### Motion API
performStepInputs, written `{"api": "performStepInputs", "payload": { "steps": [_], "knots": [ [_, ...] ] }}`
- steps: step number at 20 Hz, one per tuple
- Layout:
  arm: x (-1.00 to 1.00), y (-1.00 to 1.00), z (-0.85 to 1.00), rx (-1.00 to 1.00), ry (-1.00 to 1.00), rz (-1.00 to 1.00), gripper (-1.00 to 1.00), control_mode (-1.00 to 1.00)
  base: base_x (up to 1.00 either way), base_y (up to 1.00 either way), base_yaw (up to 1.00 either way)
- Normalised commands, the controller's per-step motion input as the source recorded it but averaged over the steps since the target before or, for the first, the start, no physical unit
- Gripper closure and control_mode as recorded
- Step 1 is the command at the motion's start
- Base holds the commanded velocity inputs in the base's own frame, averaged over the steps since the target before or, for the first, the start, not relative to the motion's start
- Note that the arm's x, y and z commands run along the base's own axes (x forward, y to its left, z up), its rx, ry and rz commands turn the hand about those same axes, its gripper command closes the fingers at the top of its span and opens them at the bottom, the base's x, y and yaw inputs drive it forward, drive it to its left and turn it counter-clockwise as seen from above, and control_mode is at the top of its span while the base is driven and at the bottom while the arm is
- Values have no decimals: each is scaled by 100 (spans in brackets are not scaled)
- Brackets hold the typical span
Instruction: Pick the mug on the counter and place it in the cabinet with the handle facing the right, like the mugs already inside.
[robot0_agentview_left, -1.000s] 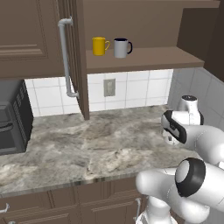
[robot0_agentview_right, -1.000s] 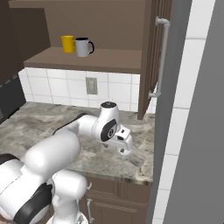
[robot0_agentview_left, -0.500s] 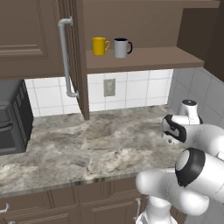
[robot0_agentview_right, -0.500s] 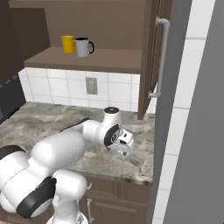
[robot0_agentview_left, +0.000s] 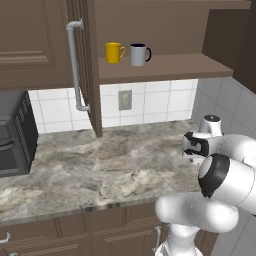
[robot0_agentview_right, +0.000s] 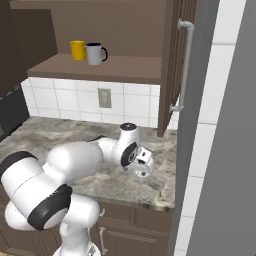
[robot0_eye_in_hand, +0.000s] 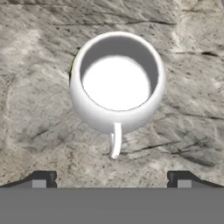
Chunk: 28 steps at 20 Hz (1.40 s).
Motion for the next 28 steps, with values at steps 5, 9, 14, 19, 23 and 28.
{"api": "performStepInputs", "payload": {
  "steps": [5, 9, 14, 19, 23, 28],
  "knots": [
    [20, -10, -12, 0, 0, 0, -100, -100, 0, 0, 0],
    [16, -5, -16, 0, 0, 0, -100, -100, 0, 0, 0],
    [13, -1, -20, 0, -1, 0, -100, -100, 0, 0, 0],
    [0, -8, -23, 0, 0, 0, -100, -100, 0, 0, 0],
    [3, -3, -18, 1, 0, 0, -100, -100, 0, 0, 0],
    [5, 0, -9, 0, 0, 0, 100, -100, 0, 0, 0]
  ]
}}
